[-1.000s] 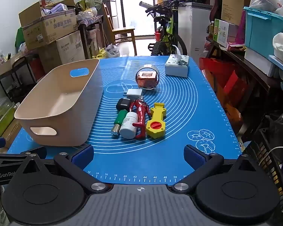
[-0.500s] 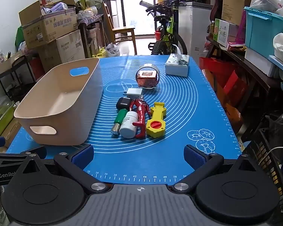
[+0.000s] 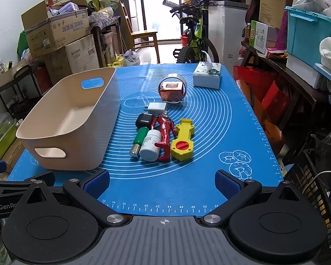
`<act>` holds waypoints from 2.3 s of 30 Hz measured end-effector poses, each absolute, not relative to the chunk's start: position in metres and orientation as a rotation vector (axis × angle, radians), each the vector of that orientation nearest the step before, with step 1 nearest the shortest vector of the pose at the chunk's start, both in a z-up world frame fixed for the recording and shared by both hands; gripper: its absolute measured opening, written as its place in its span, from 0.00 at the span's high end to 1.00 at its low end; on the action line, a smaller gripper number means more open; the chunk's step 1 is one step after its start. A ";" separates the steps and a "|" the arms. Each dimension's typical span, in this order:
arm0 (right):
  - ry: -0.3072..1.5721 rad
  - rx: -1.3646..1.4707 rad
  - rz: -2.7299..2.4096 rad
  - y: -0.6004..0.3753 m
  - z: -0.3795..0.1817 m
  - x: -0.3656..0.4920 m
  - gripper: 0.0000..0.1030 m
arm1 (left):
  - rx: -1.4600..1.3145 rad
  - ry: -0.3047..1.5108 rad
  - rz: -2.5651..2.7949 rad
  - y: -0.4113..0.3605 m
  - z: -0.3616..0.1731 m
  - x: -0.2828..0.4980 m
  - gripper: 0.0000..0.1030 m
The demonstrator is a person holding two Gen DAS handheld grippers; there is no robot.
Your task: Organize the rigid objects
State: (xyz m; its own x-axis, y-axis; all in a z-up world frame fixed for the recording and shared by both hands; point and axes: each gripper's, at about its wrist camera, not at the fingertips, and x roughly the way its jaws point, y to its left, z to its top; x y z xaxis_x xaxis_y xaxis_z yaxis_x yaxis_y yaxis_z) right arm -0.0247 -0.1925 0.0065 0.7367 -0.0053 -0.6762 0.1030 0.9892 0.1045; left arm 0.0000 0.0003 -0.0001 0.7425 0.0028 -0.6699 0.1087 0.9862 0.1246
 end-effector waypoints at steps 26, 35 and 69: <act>0.741 0.148 -0.060 -0.194 0.000 -0.023 0.02 | 0.159 0.734 -0.059 0.000 0.000 0.000 0.00; 0.744 0.155 -0.061 -0.196 0.003 -0.023 0.02 | 0.159 0.735 -0.058 0.000 0.000 0.000 0.00; 0.736 0.169 -0.088 -0.193 0.019 -0.022 0.02 | 0.152 0.738 -0.073 0.001 0.004 0.004 0.00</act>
